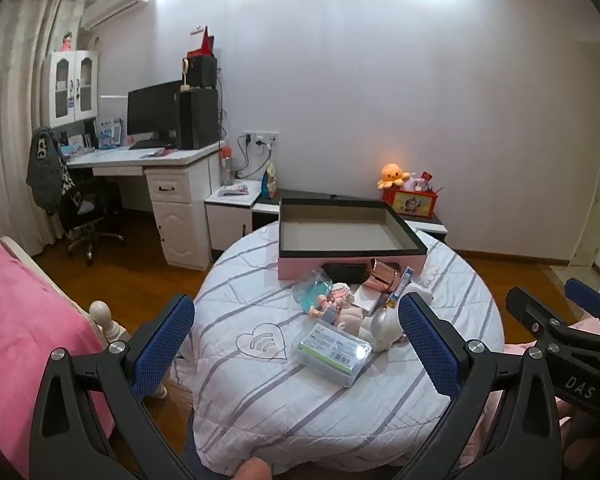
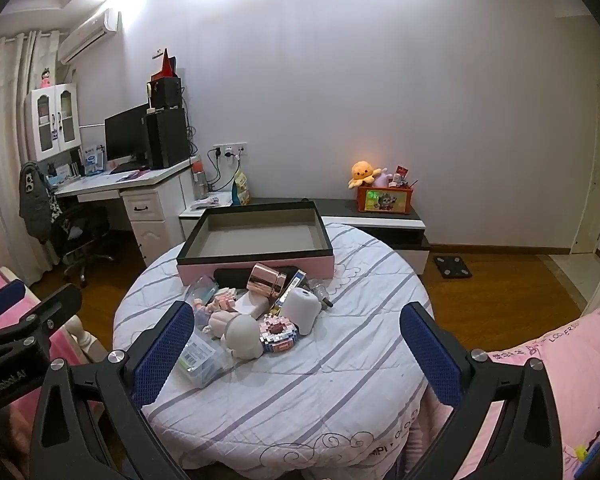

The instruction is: Organize rigid objects

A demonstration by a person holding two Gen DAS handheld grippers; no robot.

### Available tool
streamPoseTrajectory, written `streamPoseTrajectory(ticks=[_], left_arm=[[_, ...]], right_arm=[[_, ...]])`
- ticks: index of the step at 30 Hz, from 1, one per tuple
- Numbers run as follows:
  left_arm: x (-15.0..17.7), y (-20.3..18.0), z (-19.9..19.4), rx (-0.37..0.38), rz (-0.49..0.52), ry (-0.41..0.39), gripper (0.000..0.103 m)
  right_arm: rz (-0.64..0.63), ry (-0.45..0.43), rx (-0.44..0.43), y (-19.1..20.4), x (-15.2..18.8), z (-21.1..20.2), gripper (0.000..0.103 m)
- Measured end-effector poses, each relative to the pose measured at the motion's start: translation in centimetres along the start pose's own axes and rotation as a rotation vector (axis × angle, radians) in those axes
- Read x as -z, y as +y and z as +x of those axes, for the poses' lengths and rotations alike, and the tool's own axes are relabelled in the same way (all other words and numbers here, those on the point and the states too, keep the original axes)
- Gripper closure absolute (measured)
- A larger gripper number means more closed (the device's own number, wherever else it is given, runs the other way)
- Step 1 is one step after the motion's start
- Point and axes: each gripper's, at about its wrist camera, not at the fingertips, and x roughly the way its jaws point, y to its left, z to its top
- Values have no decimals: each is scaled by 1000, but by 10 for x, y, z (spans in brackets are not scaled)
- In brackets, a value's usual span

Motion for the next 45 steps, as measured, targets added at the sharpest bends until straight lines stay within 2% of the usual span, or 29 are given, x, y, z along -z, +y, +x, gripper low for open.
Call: streamPoseTrajectory(ticks=[2, 15, 45], left_arm=[[3, -7, -5, -26, 2, -11, 0], [0, -9, -13, -11, 1, -39, 0], [0, -11, -13, 6, -1, -37, 0]], right_arm=[[-4, -9, 7, 1, 0, -6, 0], [1, -20, 12, 0, 0, -9, 0], [9, -16, 3, -2, 2, -7, 0]])
